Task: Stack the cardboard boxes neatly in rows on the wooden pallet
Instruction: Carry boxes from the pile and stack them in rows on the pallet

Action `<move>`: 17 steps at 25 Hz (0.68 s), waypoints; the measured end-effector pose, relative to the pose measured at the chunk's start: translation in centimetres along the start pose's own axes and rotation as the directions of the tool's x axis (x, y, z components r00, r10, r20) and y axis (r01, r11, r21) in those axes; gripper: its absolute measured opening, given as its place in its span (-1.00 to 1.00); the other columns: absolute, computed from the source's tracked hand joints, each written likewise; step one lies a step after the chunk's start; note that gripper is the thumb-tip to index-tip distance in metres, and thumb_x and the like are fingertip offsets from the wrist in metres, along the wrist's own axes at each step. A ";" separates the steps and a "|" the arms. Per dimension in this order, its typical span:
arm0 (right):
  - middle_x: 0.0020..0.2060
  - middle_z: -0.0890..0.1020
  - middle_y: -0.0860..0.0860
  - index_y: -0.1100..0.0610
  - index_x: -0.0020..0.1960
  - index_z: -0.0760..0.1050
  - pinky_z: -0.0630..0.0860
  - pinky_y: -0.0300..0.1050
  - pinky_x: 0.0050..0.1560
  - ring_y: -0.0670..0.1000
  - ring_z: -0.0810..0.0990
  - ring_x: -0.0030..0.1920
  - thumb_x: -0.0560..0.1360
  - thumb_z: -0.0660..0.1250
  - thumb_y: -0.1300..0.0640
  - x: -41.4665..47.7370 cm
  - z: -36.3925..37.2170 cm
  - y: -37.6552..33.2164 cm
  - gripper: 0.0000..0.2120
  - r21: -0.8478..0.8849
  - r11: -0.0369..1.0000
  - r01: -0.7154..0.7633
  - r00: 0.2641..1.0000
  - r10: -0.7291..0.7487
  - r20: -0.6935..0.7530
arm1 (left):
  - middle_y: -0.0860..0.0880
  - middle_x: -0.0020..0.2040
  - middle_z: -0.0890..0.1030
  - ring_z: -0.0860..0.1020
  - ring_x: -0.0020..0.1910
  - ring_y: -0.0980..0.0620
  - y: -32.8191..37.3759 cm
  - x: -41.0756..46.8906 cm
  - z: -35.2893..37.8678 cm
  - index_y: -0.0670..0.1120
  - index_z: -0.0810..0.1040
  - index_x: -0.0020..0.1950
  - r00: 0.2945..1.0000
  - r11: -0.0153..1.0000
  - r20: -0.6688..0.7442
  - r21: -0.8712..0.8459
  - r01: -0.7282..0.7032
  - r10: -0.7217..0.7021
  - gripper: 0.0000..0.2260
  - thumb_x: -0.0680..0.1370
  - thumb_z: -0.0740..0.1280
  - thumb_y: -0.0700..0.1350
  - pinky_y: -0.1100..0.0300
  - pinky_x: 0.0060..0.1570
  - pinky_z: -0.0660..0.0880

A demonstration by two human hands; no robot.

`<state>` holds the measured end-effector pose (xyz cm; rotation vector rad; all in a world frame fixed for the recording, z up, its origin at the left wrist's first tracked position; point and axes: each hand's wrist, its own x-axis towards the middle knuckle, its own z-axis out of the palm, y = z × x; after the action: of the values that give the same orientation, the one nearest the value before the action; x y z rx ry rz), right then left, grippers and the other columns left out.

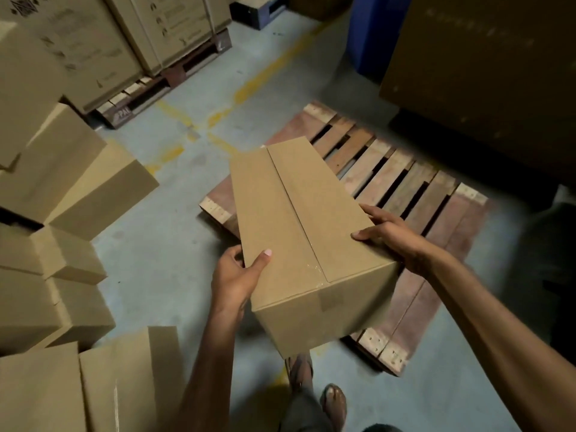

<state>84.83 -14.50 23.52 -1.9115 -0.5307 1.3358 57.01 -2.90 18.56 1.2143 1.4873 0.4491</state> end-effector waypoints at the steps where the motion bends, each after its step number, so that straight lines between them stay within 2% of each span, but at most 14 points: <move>1: 0.25 0.54 -0.17 -0.10 0.54 0.37 0.39 -0.35 -0.02 -0.19 0.52 0.11 0.52 0.42 0.25 0.7 -1.2 0.2 -0.35 -0.005 1.000 -0.004 1.000 0.004 0.000 | 0.00 0.03 0.73 0.71 -0.04 0.04 0.4 0.7 1.2 -0.08 0.57 0.30 1.000 1.000 0.006 0.015 0.001 -0.001 -0.45 0.40 0.61 0.10 -0.02 0.10 0.65; 4: 0.35 0.50 -0.10 -0.11 0.55 0.35 0.40 -0.23 0.16 -0.15 0.52 0.16 0.52 0.42 0.22 1.9 -5.1 0.5 -0.34 -0.006 1.000 -0.019 1.000 0.019 0.001 | -0.01 0.08 0.71 0.70 0.00 0.02 2.3 1.5 4.7 -0.08 0.52 0.36 0.999 0.998 0.044 0.068 -0.005 0.002 -0.39 0.40 0.61 0.09 -0.03 0.10 0.64; 7: 0.43 0.48 -0.07 -0.09 0.58 0.31 0.35 -0.02 0.45 -0.02 0.50 0.32 0.51 0.44 0.19 3.6 -9.5 1.2 -0.30 -0.025 0.998 -0.049 0.999 0.049 0.006 | 0.02 0.04 0.71 0.69 0.01 0.01 3.7 1.9 8.8 -0.08 0.53 0.34 0.999 0.994 0.049 0.109 0.006 -0.011 -0.40 0.39 0.62 0.09 -0.06 0.12 0.64; 8: 0.42 0.49 -0.07 -0.08 0.58 0.31 0.36 -0.02 0.44 -0.01 0.50 0.33 0.52 0.44 0.21 4.2 -11.1 1.6 -0.31 -0.020 0.999 -0.046 0.999 0.047 0.011 | 0.04 0.01 0.71 0.70 0.00 0.03 4.0 2.0 10.4 -0.07 0.54 0.30 0.999 0.994 0.049 0.110 0.006 -0.011 -0.44 0.39 0.62 0.09 -0.06 0.13 0.63; 10: 0.31 0.53 -0.11 -0.07 0.55 0.34 0.44 -0.17 0.22 -0.11 0.53 0.20 0.53 0.41 0.25 5.4 -14.4 2.2 -0.36 0.002 1.000 -0.026 0.999 0.026 0.041 | 0.07 -0.02 0.71 0.69 -0.01 0.05 4.9 1.4 13.8 0.00 0.55 0.24 1.000 0.994 0.024 0.106 0.012 -0.015 -0.51 0.39 0.62 0.07 -0.05 0.15 0.62; 12: 0.29 0.53 -0.11 -0.11 0.53 0.36 0.43 -0.25 0.05 -0.16 0.53 0.14 0.54 0.41 0.26 6.4 -18.0 2.8 -0.37 0.006 1.000 0.007 0.997 -0.007 0.077 | 0.06 0.01 0.70 0.68 0.01 0.06 5.6 -0.1 17.6 0.05 0.55 0.21 1.000 0.996 -0.026 0.092 0.005 -0.003 -0.55 0.40 0.62 0.06 -0.04 0.16 0.62; 15: 0.18 0.55 -0.20 -0.22 0.46 0.37 0.40 -0.29 0.00 -0.18 0.53 0.13 0.55 0.39 0.27 8.0 -24.3 3.3 -0.39 -0.027 0.998 0.054 0.986 -0.049 0.158 | 0.00 0.09 0.72 0.69 0.04 0.03 6.6 -2.5 23.7 -0.05 0.55 0.31 0.993 1.000 -0.119 0.021 0.016 -0.014 -0.46 0.40 0.62 0.03 -0.06 0.17 0.62; 17: 0.15 0.52 -0.25 -0.24 0.48 0.35 0.39 -0.24 0.10 -0.19 0.50 0.15 0.55 0.40 0.24 8.5 -27.9 3.0 -0.38 -0.075 0.994 0.082 0.980 -0.067 0.188 | -0.05 0.14 0.71 0.69 0.06 0.01 7.3 -4.4 27.3 -0.09 0.51 0.38 0.986 0.998 -0.166 -0.052 0.019 -0.027 -0.40 0.40 0.63 -0.02 -0.08 0.20 0.61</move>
<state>113.58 -19.85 21.28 -1.8234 -0.7528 1.4713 83.84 -12.69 17.99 1.1410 1.6209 0.5813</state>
